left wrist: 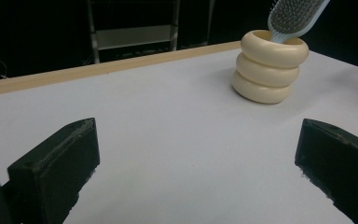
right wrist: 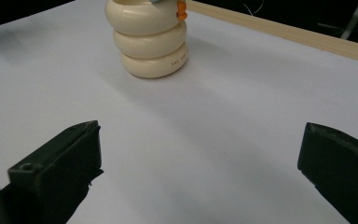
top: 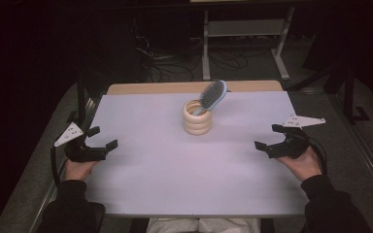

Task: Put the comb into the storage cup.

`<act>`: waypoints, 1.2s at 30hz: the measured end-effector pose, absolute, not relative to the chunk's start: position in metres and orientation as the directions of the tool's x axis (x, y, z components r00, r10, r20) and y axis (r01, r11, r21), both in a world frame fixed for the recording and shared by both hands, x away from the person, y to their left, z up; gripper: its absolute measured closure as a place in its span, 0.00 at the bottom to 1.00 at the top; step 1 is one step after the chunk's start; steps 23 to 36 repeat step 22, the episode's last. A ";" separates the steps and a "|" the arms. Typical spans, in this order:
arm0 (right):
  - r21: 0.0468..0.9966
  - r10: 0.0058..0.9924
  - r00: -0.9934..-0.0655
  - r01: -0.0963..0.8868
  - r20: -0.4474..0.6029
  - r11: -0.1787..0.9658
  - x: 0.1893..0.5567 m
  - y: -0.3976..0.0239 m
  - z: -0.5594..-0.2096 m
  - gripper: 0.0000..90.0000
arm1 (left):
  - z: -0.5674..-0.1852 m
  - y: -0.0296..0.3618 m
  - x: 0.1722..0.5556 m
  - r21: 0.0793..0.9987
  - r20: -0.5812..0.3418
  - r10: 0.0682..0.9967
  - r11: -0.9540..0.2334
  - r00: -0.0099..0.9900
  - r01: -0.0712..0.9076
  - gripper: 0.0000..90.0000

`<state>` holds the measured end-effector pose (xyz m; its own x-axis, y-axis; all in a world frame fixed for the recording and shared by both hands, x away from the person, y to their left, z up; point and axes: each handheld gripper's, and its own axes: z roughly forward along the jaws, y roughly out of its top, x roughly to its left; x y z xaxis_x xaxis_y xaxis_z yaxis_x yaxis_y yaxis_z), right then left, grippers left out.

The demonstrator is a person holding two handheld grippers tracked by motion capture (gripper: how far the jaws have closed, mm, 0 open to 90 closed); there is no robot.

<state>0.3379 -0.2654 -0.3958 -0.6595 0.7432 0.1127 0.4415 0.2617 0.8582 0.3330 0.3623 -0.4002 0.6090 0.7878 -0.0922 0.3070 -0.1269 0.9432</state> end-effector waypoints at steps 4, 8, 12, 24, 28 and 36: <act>0.865 0.749 -0.652 0.437 0.117 0.246 0.330 -0.274 -0.401 0.00 | -0.400 0.362 0.333 0.943 -0.095 0.786 -0.126 0.610 0.309 0.00; 0.867 0.756 -0.643 0.440 0.122 0.235 0.322 -0.280 -0.406 0.00 | -0.399 0.361 0.332 0.948 -0.113 0.773 -0.105 0.625 0.301 0.00; 0.867 0.766 -0.631 0.443 0.119 0.230 0.314 -0.284 -0.409 0.00 | -0.397 0.359 0.330 0.952 -0.114 0.764 -0.099 0.635 0.290 0.00; 0.847 0.780 -0.611 0.479 0.134 0.231 0.309 -0.287 -0.418 0.00 | -0.396 0.358 0.327 0.953 -0.140 0.737 -0.080 0.661 0.291 0.00; 0.847 0.780 -0.611 0.479 0.134 0.231 0.309 -0.287 -0.418 0.00 | -0.396 0.358 0.327 0.953 -0.140 0.737 -0.080 0.661 0.291 0.00; 0.847 0.780 -0.611 0.479 0.134 0.231 0.309 -0.287 -0.418 0.00 | -0.396 0.358 0.327 0.953 -0.140 0.737 -0.080 0.661 0.291 0.00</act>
